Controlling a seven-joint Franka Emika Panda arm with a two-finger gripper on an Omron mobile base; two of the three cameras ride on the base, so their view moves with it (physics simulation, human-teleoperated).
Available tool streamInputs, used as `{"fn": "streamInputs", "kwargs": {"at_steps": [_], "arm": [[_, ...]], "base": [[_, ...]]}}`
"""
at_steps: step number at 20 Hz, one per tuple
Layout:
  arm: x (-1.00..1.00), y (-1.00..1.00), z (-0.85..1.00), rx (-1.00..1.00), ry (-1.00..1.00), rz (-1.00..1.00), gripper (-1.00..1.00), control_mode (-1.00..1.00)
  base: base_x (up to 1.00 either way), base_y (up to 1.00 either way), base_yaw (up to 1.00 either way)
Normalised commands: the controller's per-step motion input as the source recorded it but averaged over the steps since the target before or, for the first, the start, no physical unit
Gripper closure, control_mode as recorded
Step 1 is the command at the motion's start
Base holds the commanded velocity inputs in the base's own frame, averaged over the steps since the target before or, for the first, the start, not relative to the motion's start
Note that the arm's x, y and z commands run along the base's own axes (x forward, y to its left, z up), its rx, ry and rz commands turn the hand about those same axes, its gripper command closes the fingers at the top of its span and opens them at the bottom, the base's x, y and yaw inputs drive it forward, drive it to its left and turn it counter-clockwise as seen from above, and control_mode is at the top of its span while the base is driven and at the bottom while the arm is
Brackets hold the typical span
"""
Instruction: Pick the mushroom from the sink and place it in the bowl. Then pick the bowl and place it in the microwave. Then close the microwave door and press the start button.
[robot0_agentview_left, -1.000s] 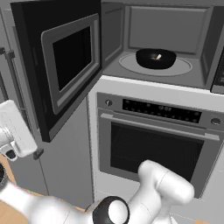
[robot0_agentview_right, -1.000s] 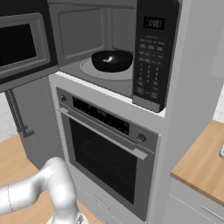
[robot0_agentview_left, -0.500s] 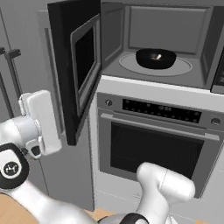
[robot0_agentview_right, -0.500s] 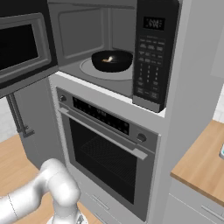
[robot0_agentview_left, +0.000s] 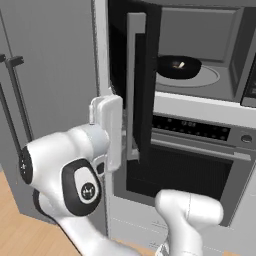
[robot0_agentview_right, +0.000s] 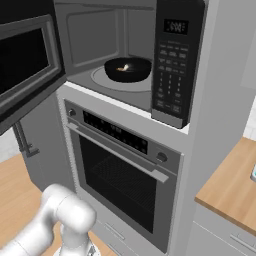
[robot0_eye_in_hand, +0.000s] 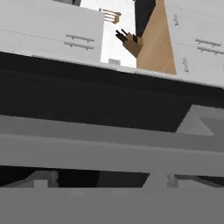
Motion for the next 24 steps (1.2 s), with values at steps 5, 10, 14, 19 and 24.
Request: {"fn": "streamInputs", "kwargs": {"at_steps": [5,10,14,19,24], "arm": [[-0.01,-1.00,0.17,0.25,-0.18,0.00,-1.00,-1.00],[0.03,-1.00,0.16,0.23,-0.15,0.00,-1.00,-1.00],[0.49,-1.00,0.01,0.20,-0.11,0.00,-1.00,-1.00],[0.66,-0.96,0.00,0.18,-0.08,0.00,-1.00,-1.00],[0.72,-0.75,0.00,0.16,-0.07,0.00,-1.00,-1.00]], "base": [[0.00,0.00,0.00],[0.00,0.00,0.00],[0.00,0.00,0.00],[0.00,0.00,0.00],[0.00,0.00,0.00]]}}
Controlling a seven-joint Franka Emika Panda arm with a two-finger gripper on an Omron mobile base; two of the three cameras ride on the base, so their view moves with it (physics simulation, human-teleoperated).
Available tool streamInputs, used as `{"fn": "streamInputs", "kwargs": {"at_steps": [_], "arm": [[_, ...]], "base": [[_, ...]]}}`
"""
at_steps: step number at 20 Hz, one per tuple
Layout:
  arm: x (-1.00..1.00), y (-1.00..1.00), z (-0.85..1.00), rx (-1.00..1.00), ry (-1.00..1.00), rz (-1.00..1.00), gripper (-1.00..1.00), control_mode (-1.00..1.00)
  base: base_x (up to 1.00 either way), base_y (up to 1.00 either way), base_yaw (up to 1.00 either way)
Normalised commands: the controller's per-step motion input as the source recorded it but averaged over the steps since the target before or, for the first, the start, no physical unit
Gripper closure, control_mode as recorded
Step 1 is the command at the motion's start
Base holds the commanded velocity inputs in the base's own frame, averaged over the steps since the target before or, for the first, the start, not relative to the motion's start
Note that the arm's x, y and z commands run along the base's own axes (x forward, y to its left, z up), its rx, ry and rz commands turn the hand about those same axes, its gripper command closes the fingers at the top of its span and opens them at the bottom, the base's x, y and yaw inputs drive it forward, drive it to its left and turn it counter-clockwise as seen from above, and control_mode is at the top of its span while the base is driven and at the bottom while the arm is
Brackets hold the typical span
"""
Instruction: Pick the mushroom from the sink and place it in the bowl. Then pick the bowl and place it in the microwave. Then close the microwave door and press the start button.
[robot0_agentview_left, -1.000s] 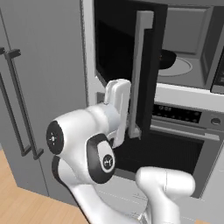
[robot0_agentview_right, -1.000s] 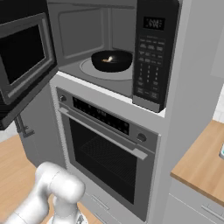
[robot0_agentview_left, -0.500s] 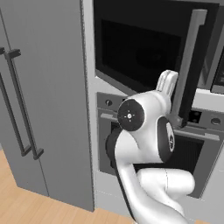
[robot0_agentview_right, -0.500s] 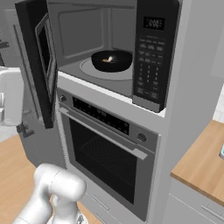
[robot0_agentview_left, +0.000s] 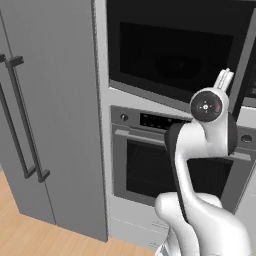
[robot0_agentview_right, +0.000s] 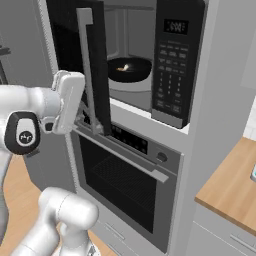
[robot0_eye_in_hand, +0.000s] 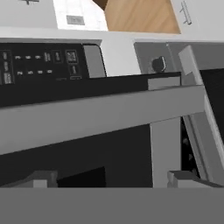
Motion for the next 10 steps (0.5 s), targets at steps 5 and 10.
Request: {"fn": "streamInputs", "kwargs": {"at_steps": [5,10], "arm": [[0.72,-0.16,0.11,0.08,-0.07,0.02,-1.00,-1.00],[0.67,-0.05,0.18,0.06,-0.04,0.06,-1.00,-1.00]], "base": [[0.00,0.00,0.00],[0.00,0.00,0.00]]}}
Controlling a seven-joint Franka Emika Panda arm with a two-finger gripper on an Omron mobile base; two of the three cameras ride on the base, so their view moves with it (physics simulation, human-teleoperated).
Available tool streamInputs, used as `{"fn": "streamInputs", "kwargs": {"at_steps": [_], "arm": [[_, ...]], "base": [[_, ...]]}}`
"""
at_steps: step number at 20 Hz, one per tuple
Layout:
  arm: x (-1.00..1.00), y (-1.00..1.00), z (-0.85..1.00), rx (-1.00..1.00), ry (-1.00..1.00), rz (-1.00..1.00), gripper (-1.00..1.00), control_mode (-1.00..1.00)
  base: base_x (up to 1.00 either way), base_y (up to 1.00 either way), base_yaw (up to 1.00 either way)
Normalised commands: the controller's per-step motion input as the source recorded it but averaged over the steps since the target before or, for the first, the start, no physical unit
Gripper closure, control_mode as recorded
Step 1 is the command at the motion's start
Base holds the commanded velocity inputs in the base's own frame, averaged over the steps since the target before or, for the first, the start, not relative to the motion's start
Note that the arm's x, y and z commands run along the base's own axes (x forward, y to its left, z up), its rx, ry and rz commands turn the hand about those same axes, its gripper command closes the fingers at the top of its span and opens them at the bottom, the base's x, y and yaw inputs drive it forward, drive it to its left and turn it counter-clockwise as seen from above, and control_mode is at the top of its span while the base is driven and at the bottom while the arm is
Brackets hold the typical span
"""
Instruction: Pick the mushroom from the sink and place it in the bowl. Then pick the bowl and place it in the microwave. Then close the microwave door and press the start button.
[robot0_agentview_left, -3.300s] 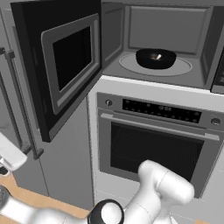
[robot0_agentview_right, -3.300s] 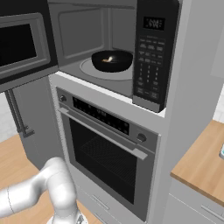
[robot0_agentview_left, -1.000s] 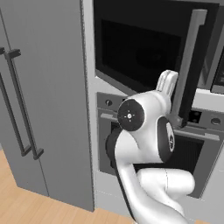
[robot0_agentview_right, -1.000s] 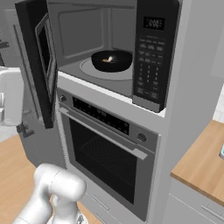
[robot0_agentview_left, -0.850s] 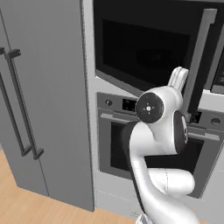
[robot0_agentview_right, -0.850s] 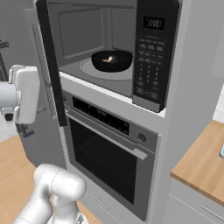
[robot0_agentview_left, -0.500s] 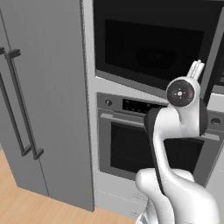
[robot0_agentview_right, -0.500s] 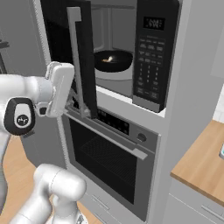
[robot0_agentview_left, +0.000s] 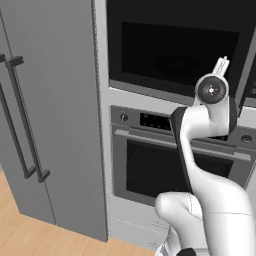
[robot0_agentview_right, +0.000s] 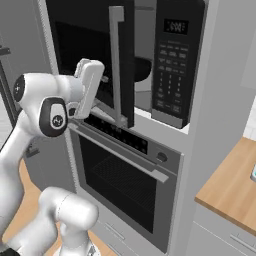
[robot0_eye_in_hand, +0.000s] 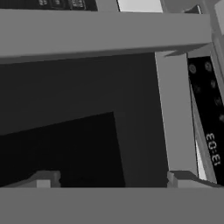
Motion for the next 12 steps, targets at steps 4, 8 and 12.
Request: {"fn": "streamInputs", "kwargs": {"at_steps": [4,8,12], "arm": [[0.69,-0.35,0.05,0.11,-0.03,0.09,-1.00,-1.00],[0.66,-0.33,0.00,0.08,-0.01,0.09,-1.00,-1.00],[0.64,-0.17,0.00,0.04,0.00,0.06,-1.00,-1.00]], "base": [[0.00,0.00,0.00],[0.00,0.00,0.00],[0.00,0.00,0.00]]}}
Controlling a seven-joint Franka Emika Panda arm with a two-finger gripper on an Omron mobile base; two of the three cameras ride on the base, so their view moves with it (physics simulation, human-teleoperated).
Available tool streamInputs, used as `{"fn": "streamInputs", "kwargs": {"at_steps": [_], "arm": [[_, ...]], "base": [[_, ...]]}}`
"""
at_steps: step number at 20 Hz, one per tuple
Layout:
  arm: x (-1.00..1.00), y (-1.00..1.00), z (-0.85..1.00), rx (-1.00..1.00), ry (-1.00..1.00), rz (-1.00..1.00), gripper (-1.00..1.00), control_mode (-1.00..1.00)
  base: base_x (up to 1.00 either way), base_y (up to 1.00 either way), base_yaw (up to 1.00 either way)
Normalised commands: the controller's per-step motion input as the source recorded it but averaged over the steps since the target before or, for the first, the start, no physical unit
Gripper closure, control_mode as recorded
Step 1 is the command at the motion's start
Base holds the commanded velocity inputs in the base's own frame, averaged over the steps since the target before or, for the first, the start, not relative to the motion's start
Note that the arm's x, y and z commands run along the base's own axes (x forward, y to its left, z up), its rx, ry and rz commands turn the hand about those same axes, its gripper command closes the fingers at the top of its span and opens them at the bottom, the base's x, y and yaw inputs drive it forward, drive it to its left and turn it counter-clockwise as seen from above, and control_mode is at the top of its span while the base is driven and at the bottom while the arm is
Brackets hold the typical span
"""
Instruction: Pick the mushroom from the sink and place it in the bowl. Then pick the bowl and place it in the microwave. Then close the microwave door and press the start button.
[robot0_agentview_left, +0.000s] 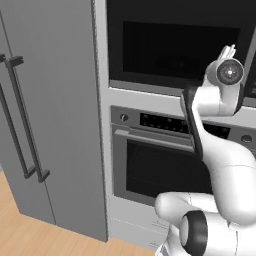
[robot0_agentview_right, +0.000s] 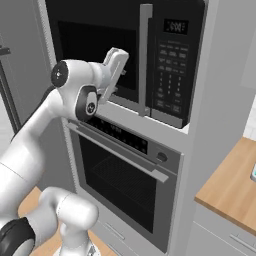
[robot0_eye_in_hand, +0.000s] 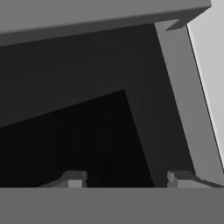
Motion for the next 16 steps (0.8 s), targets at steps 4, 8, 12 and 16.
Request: {"fn": "streamInputs", "kwargs": {"at_steps": [4,8,12,16], "arm": [[0.72,-0.04,0.00,0.01,0.00,0.01,-1.00,-1.00],[0.12,0.00,0.00,0.00,-0.10,0.00,-1.00,-1.00],[-0.77,0.25,-0.05,-0.01,-0.29,0.00,-1.00,-1.00],[-0.79,0.49,0.25,0.01,-0.23,0.00,-1.00,-1.00]], "base": [[0.00,0.00,0.00],[0.00,0.00,0.00],[0.00,0.00,0.00],[0.00,0.00,0.00]]}}
